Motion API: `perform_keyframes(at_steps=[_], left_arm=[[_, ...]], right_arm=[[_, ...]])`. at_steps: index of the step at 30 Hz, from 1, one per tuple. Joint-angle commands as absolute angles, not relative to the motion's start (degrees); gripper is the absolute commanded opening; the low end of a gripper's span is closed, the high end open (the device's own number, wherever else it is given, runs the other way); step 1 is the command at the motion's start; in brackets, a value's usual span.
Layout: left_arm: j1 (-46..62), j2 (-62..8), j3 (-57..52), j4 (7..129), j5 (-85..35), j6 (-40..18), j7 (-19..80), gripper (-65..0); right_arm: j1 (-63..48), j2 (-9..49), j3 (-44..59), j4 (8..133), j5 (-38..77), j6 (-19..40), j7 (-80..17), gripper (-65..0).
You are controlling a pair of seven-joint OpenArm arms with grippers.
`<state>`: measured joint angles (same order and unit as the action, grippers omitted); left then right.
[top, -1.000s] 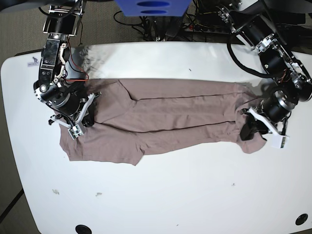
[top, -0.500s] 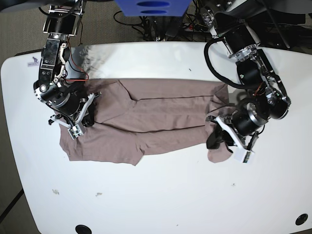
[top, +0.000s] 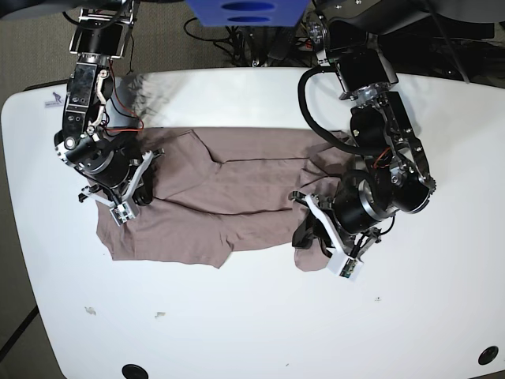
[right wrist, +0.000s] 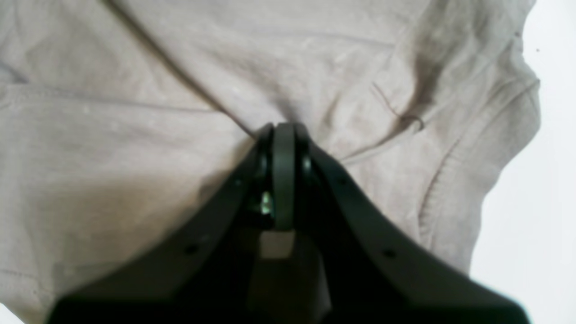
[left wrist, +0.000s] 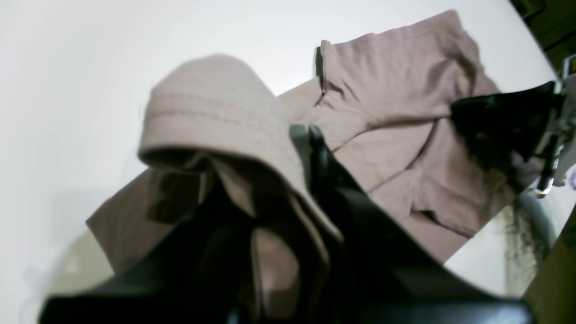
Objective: Fold the T-shirt properly
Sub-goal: 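Lift the shirt end with the left gripper and fold it toward the right gripper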
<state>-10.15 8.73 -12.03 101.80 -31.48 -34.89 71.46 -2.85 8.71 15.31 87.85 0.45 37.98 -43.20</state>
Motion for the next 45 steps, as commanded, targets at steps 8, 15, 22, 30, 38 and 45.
perform_keyframes(at_steps=[8, 15, 22, 30, 38, 45], left_arm=[[-8.6, 9.0, -6.4, 98.5, -30.3, -34.9, 64.5, -65.0], [-7.5, 9.0, -2.7, 93.8, -28.9, -34.9, 60.3, -65.0], [-5.8, 9.0, 3.3, 93.0, -27.0, -34.9, 55.5, -65.0], [-5.8, 9.0, 7.5, 93.0, -24.8, -34.9, 54.7, -65.0], [-5.9, 9.0, 7.8, 93.0, -24.9, -34.9, 54.8, -48.6], [-5.9, 8.9, 7.7, 93.0, -25.1, -34.9, 54.8, -22.5]], right_arm=[[-3.9, 9.2, 15.3, 87.3, -2.9, 38.5, -49.7, -65.0], [-4.0, 9.2, 15.3, 87.3, -2.9, 38.5, -49.7, -65.0], [-4.0, 9.2, 15.3, 87.3, -2.9, 38.5, -49.7, -65.0], [-4.0, 9.2, 15.2, 87.3, -2.9, 38.5, -49.7, -65.0], [-4.0, 9.2, 15.2, 87.3, -2.9, 38.5, -49.7, -65.0], [-4.0, 9.2, 15.2, 87.3, -2.9, 38.5, -49.7, -65.0]])
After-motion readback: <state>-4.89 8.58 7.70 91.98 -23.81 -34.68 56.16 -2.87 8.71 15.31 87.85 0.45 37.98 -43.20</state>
